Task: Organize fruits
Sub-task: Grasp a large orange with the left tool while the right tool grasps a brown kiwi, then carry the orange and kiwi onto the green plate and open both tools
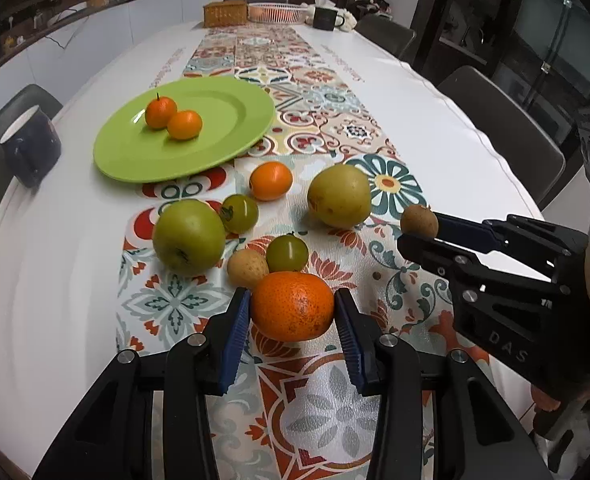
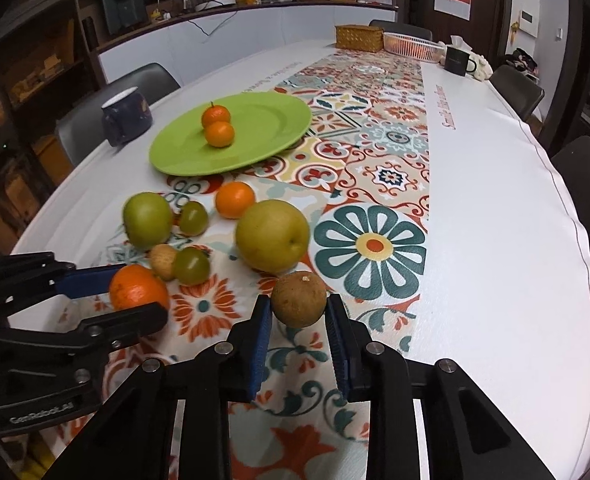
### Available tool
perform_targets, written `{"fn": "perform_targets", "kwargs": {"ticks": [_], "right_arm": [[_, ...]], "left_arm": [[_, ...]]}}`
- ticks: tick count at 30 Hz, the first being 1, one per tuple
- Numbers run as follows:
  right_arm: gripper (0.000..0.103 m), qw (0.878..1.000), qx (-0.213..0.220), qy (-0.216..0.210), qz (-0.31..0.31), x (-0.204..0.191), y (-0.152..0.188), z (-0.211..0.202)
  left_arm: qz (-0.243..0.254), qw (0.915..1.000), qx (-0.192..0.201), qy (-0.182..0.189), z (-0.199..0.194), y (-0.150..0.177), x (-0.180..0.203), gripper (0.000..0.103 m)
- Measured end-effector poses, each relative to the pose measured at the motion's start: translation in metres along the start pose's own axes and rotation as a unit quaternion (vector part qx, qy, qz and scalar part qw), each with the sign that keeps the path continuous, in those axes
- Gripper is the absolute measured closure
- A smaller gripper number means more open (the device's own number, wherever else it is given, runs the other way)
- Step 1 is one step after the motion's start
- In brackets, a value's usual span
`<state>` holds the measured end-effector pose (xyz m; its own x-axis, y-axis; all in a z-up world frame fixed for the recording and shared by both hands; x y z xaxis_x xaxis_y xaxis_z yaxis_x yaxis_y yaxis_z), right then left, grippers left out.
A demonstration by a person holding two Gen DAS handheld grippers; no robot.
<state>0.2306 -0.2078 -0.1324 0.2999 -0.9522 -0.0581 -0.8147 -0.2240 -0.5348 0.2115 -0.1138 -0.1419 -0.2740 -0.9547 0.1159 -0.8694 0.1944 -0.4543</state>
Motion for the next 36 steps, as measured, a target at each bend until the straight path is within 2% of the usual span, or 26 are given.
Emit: {"fn": "perform_targets", "kwargs": {"ticks": [17, 26, 36], "right_arm": [[0.074, 0.998, 0.055, -0.006, 0.003, -0.038, -0.032, -0.042], [0.074, 0.997, 0.076, -0.013, -0.011, -0.057, -0.065, -0.043], [0.074, 0.995, 0.092, -0.012, -0.022, -0.062, -0.108, -0.033]], "left_arm": [[0.014, 0.9957, 0.087, -0.028, -0.053, -0.022, -0.034, 0.061], [0.020, 0.9909, 0.123, -0.052, -0.071, -0.048, -0.060, 0.061], [0.019, 0.9872, 0.142, -0.069, -0.070, -0.081, -0.085, 0.061]]}}
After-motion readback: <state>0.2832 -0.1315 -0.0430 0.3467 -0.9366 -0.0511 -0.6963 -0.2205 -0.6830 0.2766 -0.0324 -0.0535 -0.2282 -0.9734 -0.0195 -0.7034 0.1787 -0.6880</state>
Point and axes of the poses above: each gripper's, at about its wrist camera, not at the fingertips, and z roughly the way its jaws point, x to its right, y to its underside, the point moved 9 cm from there along z, roughly the way its jaws point, and after that the axes turned 5 degrees about -x, right-handed, at the moved point
